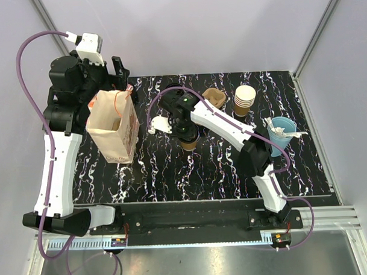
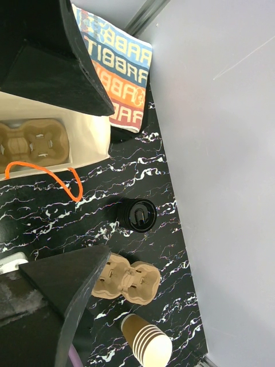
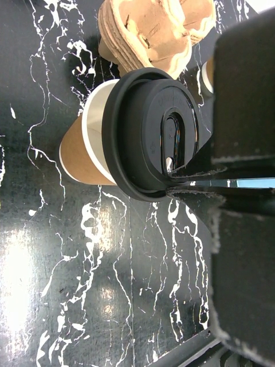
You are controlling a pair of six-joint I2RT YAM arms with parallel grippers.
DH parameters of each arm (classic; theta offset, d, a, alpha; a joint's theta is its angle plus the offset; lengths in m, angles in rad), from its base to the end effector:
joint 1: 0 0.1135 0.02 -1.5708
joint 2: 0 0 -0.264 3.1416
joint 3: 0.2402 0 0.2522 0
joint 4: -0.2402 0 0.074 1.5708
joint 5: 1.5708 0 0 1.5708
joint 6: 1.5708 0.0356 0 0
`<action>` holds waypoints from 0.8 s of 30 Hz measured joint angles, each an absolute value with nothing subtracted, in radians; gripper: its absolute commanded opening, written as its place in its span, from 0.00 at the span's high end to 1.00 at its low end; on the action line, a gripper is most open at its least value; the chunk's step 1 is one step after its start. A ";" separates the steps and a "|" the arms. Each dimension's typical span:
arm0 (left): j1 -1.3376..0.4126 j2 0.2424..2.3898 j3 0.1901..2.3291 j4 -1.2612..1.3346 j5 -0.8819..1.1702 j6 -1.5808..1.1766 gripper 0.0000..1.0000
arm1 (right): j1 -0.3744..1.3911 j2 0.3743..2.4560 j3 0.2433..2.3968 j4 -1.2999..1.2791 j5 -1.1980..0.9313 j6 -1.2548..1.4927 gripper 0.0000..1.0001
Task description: Pack the takeout coffee
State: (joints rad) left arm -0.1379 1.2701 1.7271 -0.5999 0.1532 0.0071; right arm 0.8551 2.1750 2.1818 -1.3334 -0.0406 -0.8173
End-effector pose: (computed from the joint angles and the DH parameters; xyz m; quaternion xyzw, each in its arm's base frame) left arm 0.2402 -0.0388 0.5120 0.1046 0.7480 -0.1004 0.6477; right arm 0.2883 0.3338 0.2861 -0.7381 0.6633 0.0224 0.1214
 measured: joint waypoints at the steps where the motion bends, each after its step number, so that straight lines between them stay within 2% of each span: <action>1: -0.138 1.270 1.727 -0.599 0.153 0.007 0.01 | 0.855 2.175 2.182 -1.333 -0.038 -0.817 1.00; 24: -0.138 1.270 1.727 -0.599 0.154 0.007 0.01 | 0.846 2.191 2.184 -1.333 -0.018 -0.818 1.00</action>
